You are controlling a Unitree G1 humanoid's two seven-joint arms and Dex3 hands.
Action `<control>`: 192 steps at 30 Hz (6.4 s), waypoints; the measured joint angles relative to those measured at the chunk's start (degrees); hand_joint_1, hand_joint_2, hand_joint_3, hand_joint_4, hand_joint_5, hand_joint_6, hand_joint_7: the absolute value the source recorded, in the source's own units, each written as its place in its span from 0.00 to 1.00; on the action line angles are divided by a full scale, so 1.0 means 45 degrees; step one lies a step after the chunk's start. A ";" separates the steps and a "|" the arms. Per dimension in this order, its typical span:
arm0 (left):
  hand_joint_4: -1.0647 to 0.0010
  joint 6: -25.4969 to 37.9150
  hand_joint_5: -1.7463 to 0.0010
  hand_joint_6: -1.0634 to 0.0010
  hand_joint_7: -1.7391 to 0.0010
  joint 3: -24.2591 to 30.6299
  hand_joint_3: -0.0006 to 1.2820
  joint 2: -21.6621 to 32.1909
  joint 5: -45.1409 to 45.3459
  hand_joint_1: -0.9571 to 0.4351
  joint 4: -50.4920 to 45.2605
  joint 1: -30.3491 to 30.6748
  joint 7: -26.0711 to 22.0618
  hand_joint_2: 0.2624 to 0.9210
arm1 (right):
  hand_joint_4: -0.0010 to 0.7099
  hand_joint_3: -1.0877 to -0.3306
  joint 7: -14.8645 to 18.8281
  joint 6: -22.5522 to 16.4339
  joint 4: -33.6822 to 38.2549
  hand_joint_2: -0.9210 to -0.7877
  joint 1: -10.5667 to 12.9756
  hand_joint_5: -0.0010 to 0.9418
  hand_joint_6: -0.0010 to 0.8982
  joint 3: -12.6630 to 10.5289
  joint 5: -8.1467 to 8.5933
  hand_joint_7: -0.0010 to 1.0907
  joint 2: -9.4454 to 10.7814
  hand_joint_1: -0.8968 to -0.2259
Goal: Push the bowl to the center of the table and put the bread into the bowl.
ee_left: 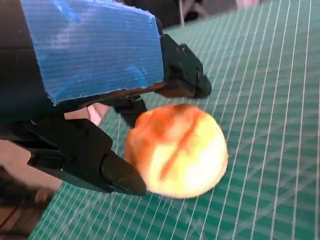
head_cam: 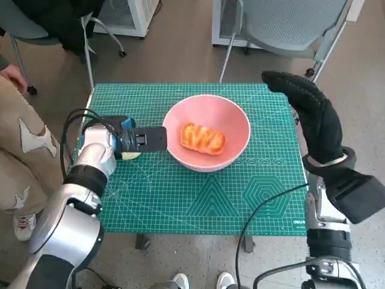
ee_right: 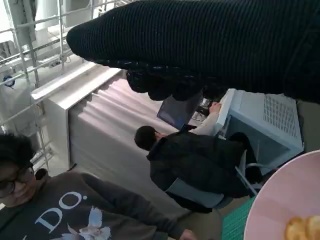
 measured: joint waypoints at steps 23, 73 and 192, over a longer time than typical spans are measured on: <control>0.25 -0.0081 0.36 0.40 0.39 0.0202 0.04 0.0387 -0.0176 0.70 -0.0478 -0.0010 -0.0324 0.97 | 0.20 0.32 -0.0010 0.0009 0.0146 0.00 -0.0014 0.00 0.00 0.0094 -0.0005 0.41 0.0079 0.27; 0.25 0.1278 0.41 0.29 0.40 0.3558 0.02 0.2159 -0.0917 0.69 -1.3943 0.0208 -0.2800 0.94 | 0.20 0.32 0.0147 -0.0374 0.1250 0.00 -0.0737 0.00 0.00 0.0124 0.0148 0.40 0.0167 0.28; 1.00 -0.7660 1.00 0.86 0.98 0.9402 0.07 -0.1448 -1.4381 0.24 -1.4068 0.5813 -0.3048 1.00 | 0.22 0.36 -0.0279 -0.0808 0.1379 0.00 -0.2997 0.00 0.00 0.0795 -0.0475 0.44 0.0954 0.25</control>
